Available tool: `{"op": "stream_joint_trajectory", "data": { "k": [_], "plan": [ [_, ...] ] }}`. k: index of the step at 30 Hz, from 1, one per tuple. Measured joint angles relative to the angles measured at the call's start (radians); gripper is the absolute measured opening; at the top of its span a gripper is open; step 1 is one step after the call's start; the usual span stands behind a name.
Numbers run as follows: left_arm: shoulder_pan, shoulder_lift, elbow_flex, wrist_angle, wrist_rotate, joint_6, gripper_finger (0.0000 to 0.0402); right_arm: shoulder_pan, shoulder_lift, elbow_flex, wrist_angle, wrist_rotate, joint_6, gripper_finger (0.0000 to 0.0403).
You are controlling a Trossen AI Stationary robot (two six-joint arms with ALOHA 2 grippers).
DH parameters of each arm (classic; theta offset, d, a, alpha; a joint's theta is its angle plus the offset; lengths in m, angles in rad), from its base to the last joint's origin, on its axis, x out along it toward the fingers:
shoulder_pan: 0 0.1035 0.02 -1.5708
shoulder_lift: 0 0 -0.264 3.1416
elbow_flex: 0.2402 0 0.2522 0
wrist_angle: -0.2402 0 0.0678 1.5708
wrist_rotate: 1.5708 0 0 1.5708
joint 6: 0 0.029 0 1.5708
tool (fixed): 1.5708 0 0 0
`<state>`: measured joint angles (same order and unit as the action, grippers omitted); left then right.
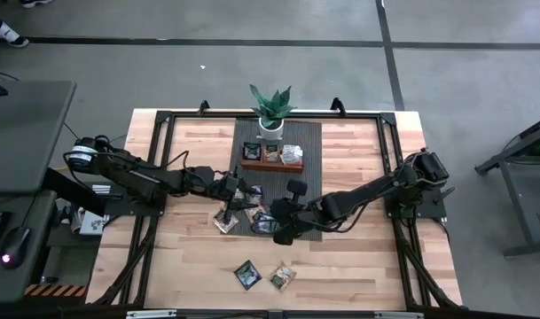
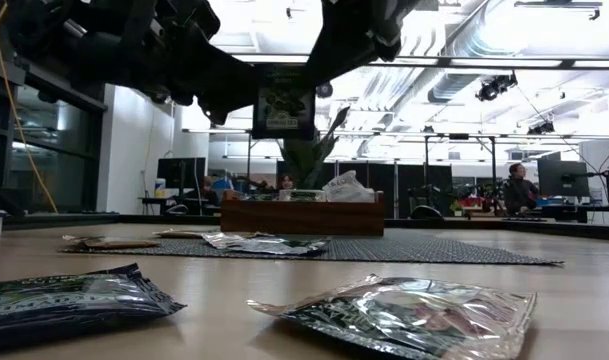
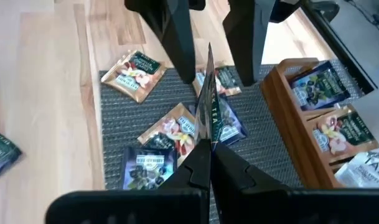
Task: Pick & Place Tea
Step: Put the purple tea bag into the left section of the wooden organizer
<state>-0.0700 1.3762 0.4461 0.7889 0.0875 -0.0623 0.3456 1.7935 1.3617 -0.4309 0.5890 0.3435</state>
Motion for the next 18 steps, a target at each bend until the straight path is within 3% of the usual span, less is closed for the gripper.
{"op": "stream_joint_trajectory", "data": {
  "k": [9, 18],
  "plan": [
    [0.0, 0.0, 0.0, 0.024, 0.0, -0.021, 0.0179, -0.013, 0.0, 0.0, 0.046, -0.002, -0.039, 0.0],
    [0.0, 0.0, 0.0, 0.028, 0.0, -0.026, 0.0053, -0.013, 0.0, 0.0, 0.047, -0.001, -0.039, 0.0]
  ]
}}
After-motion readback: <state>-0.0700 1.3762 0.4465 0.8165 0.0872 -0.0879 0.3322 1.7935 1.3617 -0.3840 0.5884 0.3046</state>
